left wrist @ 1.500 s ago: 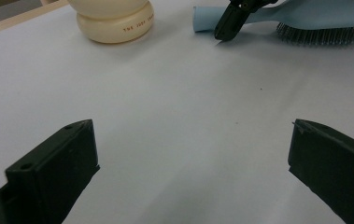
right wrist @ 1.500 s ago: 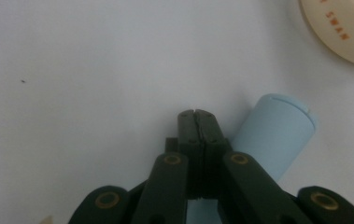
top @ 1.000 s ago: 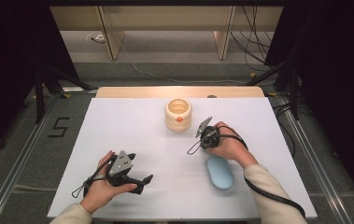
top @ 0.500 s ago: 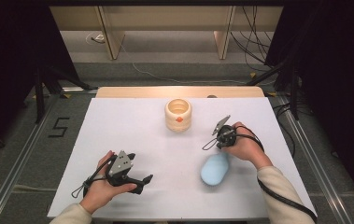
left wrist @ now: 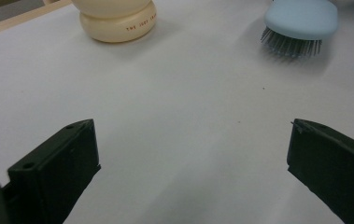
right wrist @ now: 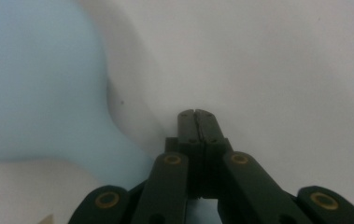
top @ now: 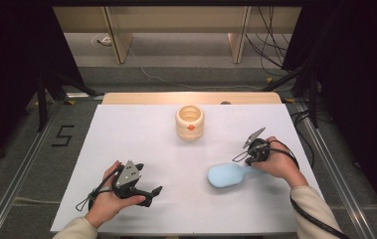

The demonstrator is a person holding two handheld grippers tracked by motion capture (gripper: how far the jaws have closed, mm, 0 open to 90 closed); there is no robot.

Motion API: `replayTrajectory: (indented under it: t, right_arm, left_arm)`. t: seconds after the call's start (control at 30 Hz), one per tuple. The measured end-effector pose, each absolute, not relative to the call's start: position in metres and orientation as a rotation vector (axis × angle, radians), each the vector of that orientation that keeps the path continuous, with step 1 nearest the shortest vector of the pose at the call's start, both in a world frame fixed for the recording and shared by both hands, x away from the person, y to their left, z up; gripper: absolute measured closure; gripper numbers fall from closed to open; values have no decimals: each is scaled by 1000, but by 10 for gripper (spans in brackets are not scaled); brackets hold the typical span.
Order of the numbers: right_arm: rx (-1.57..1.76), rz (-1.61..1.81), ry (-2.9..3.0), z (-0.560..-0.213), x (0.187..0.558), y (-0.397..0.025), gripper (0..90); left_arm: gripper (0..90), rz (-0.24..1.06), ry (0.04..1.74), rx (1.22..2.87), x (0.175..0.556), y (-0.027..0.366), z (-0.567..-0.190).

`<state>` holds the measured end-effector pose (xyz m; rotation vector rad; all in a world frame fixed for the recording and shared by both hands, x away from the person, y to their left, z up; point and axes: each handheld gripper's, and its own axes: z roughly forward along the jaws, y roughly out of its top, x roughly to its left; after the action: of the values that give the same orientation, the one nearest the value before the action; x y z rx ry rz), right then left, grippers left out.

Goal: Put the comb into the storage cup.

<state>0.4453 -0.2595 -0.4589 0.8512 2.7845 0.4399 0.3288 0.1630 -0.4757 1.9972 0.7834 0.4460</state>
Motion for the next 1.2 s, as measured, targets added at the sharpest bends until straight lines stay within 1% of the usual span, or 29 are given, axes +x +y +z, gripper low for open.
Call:
replayTrajectory:
  t: [0.03,0.33,0.63,0.83,1.2]
  right_arm:
    - [865,444,2785,-459,439,-264,900]
    - [870,468,2782,-459,415,-274,900]
    - [847,481,2809,-459,394,-276,900]
    - [841,486,2815,-459,384,-276,900]
    - [867,532,2802,-461,381,-279,890]
  left_arm:
    - [17,448,785,1995,329,163,-476]
    - [22,449,789,1993,329,164,-475]
    - [24,451,790,1995,329,164,-476]
    - [24,451,791,1992,329,164,-476]
    - [25,448,796,1991,329,164,-476]
